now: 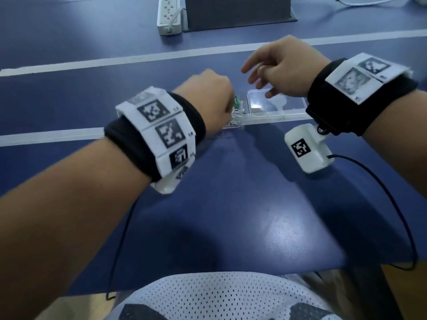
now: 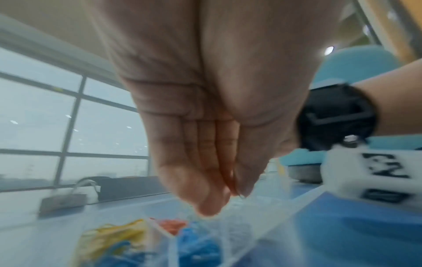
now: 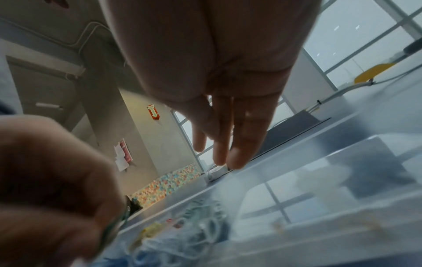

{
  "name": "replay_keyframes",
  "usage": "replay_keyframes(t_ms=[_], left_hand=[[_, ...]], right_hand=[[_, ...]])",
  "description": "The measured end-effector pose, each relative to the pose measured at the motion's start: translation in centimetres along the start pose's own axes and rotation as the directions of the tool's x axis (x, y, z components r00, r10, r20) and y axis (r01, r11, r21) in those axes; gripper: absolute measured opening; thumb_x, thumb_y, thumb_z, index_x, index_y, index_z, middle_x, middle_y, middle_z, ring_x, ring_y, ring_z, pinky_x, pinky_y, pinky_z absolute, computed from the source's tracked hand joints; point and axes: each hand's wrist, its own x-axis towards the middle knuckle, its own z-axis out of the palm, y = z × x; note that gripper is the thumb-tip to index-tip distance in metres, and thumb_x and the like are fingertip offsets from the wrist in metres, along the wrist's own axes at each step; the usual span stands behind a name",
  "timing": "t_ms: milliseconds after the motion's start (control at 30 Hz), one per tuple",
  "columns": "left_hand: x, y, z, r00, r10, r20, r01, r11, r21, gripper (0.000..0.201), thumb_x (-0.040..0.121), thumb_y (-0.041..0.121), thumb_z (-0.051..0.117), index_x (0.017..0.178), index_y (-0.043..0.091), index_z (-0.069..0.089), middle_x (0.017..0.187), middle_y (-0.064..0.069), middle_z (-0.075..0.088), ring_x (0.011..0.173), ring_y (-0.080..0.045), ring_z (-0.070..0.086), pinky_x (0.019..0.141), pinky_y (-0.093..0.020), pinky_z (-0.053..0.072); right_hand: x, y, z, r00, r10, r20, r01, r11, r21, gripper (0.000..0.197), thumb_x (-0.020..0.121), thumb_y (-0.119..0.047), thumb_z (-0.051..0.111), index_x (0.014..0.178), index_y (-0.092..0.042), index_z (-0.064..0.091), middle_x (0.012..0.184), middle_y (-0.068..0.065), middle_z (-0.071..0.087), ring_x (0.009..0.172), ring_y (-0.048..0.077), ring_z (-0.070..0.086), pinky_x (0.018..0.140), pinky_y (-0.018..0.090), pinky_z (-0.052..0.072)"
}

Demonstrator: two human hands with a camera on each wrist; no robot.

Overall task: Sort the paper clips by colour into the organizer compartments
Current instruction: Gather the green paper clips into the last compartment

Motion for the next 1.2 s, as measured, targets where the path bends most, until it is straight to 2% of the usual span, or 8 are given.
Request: replay_keyframes(t_ms=[133, 300, 467, 567, 767, 967, 1100, 1200], left_hand=[[2.8, -1.6, -0.6, 0.994, -0.040, -0.103, 0.039, 0.999, -0.018, 0.021, 0.087, 0.023, 0.058, 0.097, 0.012, 0.073, 0.098, -0.013, 0.072, 0.081, -0.027, 0.058, 0.071, -0.032, 0.042], [5.0, -1.9, 0.2, 0.996, -0.068, -0.060, 0.068, 0.998, 0.002, 0.020, 0.085, 0.027, 0.064, 0.092, 0.012, 0.075, 0.092, -0.013, 0.072, 0.078, -0.028, 0.061, 0.065, -0.032, 0.044], [5.6, -1.8, 0.4, 0.997, -0.053, -0.061, 0.050, 0.997, -0.057, 0.030, 0.083, 0.038, 0.064, 0.102, 0.015, 0.071, 0.100, -0.008, 0.071, 0.094, -0.028, 0.062, 0.074, -0.033, 0.046], [5.4, -1.9, 0.6, 0.998, -0.052, -0.040, 0.047, 0.993, -0.104, 0.037, 0.079, 0.044, 0.066, 0.104, 0.017, 0.068, 0.097, -0.008, 0.070, 0.091, -0.025, 0.060, 0.086, -0.036, 0.050], [5.1, -1.8, 0.7, 0.996, -0.065, -0.063, 0.058, 0.992, -0.112, 0.030, 0.077, 0.046, 0.066, 0.095, 0.022, 0.069, 0.094, -0.004, 0.065, 0.095, -0.027, 0.061, 0.083, -0.038, 0.051], [4.2, -4.0, -0.2, 0.991, -0.098, -0.088, 0.086, 0.988, -0.130, 0.025, 0.082, 0.039, 0.065, 0.102, 0.025, 0.066, 0.102, -0.004, 0.069, 0.092, -0.023, 0.060, 0.089, -0.040, 0.051], [2.6, -6.2, -0.4, 0.989, -0.149, -0.022, 0.144, 0.978, -0.154, 0.052, 0.077, 0.057, 0.061, 0.116, 0.022, 0.060, 0.109, -0.003, 0.067, 0.088, -0.016, 0.053, 0.084, -0.031, 0.043], [0.9, -7.4, -0.4, 0.966, -0.212, 0.148, 0.239, 0.951, -0.197, 0.098, 0.051, 0.073, 0.062, 0.133, 0.023, 0.043, 0.124, -0.002, 0.057, 0.098, -0.020, 0.055, 0.093, -0.035, 0.044]], right_hand=[[-0.6, 1.7, -1.3, 0.999, 0.049, -0.015, -0.051, 0.943, -0.328, 0.040, 0.088, -0.006, 0.037, 0.104, -0.024, 0.069, 0.109, 0.008, 0.068, 0.083, 0.028, 0.066, 0.083, 0.039, 0.057], [-1.5, 3.1, -2.3, 0.991, 0.136, 0.018, -0.113, 0.882, -0.458, 0.027, 0.087, -0.022, 0.055, 0.111, -0.025, 0.067, 0.109, 0.003, 0.070, 0.096, 0.022, 0.061, 0.088, 0.026, 0.043], [-1.7, 4.1, -2.3, 0.978, 0.155, 0.138, -0.045, 0.807, -0.589, 0.056, 0.074, -0.042, 0.074, 0.126, -0.029, 0.057, 0.109, 0.004, 0.055, 0.112, 0.028, 0.054, 0.095, 0.035, 0.040], [-1.6, 4.2, -2.1, 0.978, 0.141, 0.156, -0.015, 0.785, -0.619, 0.062, 0.069, -0.042, 0.077, 0.126, -0.030, 0.055, 0.104, 0.002, 0.043, 0.110, 0.030, 0.051, 0.096, 0.039, 0.043], [-1.3, 3.8, -2.2, 0.976, 0.147, 0.160, -0.010, 0.764, -0.645, 0.060, 0.066, -0.044, 0.078, 0.120, -0.028, 0.056, 0.117, 0.004, 0.062, 0.111, 0.029, 0.052, 0.095, 0.039, 0.042], [-1.0, 2.7, -2.5, 0.989, 0.102, 0.107, -0.024, 0.824, -0.567, 0.060, 0.065, -0.046, 0.076, 0.119, -0.032, 0.055, 0.116, 0.006, 0.054, 0.101, 0.024, 0.050, 0.096, 0.040, 0.043], [-0.9, 1.2, -1.6, 0.991, -0.005, 0.131, 0.069, 0.871, -0.486, 0.059, 0.068, -0.043, 0.076, 0.121, -0.031, 0.056, 0.115, 0.004, 0.056, 0.108, 0.025, 0.054, 0.094, 0.034, 0.042], [-0.7, 0.1, -0.6, 0.984, -0.068, 0.165, 0.137, 0.881, -0.454, 0.058, 0.070, -0.043, 0.075, 0.123, -0.029, 0.057, 0.121, 0.004, 0.058, 0.111, 0.022, 0.054, 0.089, 0.029, 0.040]])
